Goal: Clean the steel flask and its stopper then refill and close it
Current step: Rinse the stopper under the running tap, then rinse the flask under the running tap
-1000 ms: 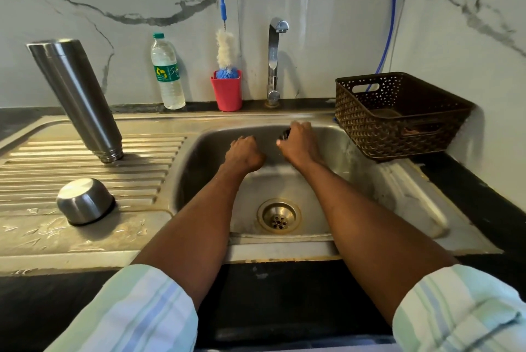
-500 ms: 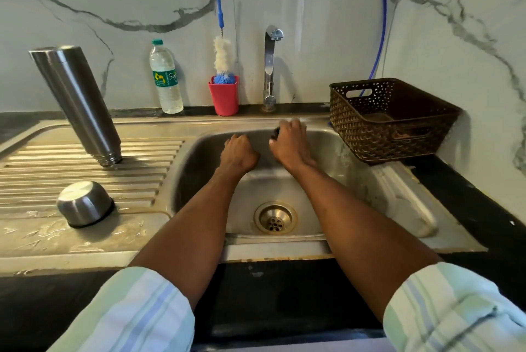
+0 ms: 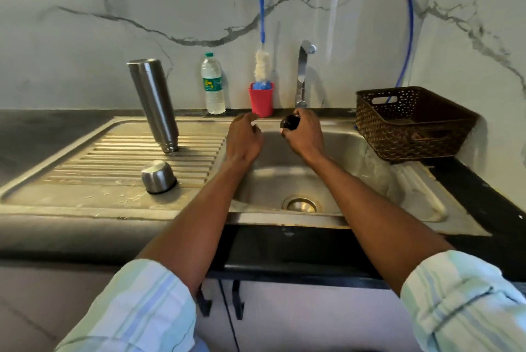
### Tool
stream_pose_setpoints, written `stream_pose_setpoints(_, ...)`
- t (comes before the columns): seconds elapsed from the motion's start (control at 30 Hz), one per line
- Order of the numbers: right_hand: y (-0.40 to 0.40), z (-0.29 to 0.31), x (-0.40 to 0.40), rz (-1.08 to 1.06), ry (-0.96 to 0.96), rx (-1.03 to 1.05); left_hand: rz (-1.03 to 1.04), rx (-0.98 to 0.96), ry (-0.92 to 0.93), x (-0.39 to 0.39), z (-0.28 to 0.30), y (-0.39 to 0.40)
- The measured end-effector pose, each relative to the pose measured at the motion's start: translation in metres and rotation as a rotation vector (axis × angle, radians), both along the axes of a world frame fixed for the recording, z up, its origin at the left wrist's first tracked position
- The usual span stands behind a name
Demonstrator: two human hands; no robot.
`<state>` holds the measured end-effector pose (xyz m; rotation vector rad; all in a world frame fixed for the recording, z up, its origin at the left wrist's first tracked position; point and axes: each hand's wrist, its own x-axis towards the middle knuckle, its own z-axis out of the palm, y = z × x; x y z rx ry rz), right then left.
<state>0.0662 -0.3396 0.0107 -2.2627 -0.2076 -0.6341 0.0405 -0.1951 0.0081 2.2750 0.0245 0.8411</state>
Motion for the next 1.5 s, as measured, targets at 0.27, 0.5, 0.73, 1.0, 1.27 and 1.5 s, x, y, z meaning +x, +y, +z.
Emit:
stream_pose_setpoints(0.27, 0.109, 0.013, -0.055, 0.266, -0.034, 0.196, 0.346, -0.011, -0.507, -0.095, 0.008, 0.129)
stream_pose_setpoints(0.5, 0.188, 0.002, -0.069, 0.414, 0.134, 0.141, 0.474, -0.085, -0.301, -0.116, -0.021, 0.184)
stream_pose_setpoints(0.73, 0.194, -0.012, -0.066, 0.478, 0.233, 0.1, 0.513, -0.103, -0.215, -0.105, -0.025, 0.19)
stream_pose_setpoints(1.0, 0.192, -0.016, -0.065, 0.521, 0.316, 0.067, 0.516, -0.207, -0.285, -0.1, -0.022, 0.196)
stream_pose_setpoints(1.27, 0.183, -0.011, -0.044, 0.38, 0.224, 0.213, 0.36, -0.234, -0.111, -0.043, 0.036, 0.209)
stream_pose_setpoints(1.5, 0.173, -0.02, -0.021, 0.252, 0.267, 0.268, 0.204, -0.415, 0.151, 0.026, 0.039, 0.218)
